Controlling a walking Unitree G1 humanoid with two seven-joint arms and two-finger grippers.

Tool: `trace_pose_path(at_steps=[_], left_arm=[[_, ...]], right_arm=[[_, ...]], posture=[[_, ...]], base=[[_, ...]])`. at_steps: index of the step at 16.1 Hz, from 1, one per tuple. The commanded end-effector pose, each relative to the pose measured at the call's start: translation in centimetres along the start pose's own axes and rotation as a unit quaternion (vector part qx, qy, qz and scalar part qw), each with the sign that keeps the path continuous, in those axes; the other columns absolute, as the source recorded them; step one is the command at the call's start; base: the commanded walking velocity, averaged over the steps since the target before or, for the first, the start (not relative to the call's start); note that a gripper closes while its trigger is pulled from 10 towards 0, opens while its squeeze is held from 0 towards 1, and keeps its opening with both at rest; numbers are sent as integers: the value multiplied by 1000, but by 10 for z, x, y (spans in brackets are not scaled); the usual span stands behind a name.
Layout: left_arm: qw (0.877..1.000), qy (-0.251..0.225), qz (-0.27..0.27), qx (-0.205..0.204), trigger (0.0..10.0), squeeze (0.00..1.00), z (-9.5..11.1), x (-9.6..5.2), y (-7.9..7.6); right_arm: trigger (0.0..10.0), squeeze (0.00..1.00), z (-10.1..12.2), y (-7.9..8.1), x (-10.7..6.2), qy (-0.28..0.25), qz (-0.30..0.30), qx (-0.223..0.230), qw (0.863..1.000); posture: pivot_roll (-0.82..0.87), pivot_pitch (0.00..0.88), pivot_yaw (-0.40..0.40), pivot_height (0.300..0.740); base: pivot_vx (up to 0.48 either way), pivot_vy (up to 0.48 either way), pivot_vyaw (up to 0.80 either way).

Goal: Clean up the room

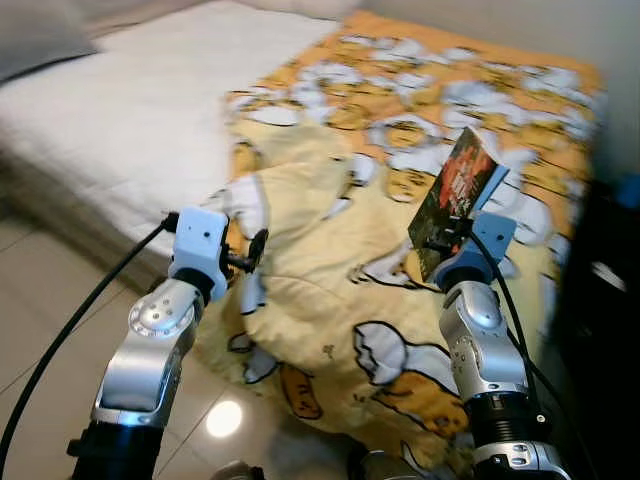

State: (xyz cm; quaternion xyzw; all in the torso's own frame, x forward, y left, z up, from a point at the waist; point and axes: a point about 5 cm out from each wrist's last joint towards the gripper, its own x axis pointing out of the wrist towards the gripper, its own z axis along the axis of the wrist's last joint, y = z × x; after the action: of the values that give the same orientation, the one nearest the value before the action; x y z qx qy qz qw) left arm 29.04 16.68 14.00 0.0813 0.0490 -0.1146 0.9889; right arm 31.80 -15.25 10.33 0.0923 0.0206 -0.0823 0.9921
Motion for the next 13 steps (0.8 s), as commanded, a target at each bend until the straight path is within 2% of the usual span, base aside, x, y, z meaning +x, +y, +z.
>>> trace_pose_path(at_steps=[1,2,3,5,6,8,13], left_arm=[[1000,16,11,-16,10000,0,-4,0,3],[999,22,7,-35,10000,0,-5,-1,3],[999,20,22,-14,10000,0,-5,0,4],[999,22,35,12,10000,0,-6,0,7],[999,31,31,-6,10000,0,-9,1,6],[999,12,44,-4,10000,0,-4,1,10],[999,9,48,6,10000,0,-3,1,10]], right_arm=[[10000,0,9,0,4,-22,-18,-2,1000],[10000,0,7,-7,5,-19,-53,-19,998],[10000,0,1,-4,4,12,-8,-2,1000],[10000,0,2,3,2,6,31,-16,999],[10000,0,1,5,1,10,29,-9,999],[10000,0,1,12,1,15,49,-22,998],[10000,0,-1,17,0,37,84,-23,996]], posture=[[-28,0,-15,740],[-30,0,-14,740],[-30,0,-14,740],[-28,0,-16,740],[-28,0,-16,740],[-29,0,-15,740],[-30,0,-19,740]], base=[[0,0,-800],[0,0,-800],[0,0,-800],[0,0,-800],[0,0,-800],[0,0,-800],[0,0,0]])
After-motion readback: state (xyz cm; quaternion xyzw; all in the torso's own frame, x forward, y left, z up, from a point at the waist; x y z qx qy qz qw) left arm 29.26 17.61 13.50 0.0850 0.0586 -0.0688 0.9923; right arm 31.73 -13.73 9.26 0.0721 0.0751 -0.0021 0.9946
